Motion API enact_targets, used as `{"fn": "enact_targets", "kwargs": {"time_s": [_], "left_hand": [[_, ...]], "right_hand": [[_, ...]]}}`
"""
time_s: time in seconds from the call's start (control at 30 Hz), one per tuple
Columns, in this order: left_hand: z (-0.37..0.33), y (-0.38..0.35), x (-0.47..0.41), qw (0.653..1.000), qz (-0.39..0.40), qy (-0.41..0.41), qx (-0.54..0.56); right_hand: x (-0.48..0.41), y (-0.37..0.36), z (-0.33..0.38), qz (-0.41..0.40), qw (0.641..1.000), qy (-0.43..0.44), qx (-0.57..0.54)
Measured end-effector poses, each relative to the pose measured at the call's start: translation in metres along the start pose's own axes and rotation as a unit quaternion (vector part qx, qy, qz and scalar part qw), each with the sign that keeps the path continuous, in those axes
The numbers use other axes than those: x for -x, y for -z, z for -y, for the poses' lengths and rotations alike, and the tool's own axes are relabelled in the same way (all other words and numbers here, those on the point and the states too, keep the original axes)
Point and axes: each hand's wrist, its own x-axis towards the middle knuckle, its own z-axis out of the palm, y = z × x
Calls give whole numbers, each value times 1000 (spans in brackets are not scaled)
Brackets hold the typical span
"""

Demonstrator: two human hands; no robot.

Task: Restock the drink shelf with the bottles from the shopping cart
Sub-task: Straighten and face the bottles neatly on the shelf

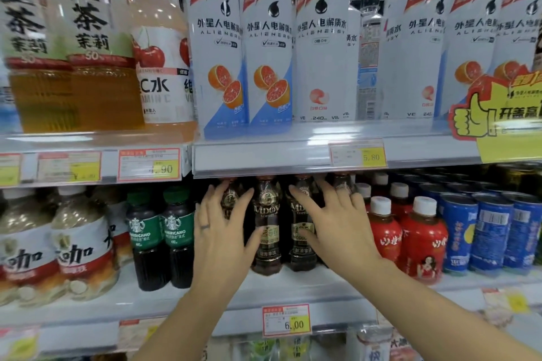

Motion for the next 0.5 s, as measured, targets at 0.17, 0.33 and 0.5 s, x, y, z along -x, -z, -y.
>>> {"fn": "enact_targets", "kwargs": {"time_s": [0.17,0.33,0.5], "left_hand": [[-4,-7,-5,999,21,-1,-28],[-1,-10,-5,999,18,-14,-27],[-3,-8,1,998,3,-44,-55]], "right_hand": [[-3,-8,1,-17,1000,-5,0],[0,-13,2,-24,1000,-3,-2],[9,-1,-16,-93,994,8,-52]]}}
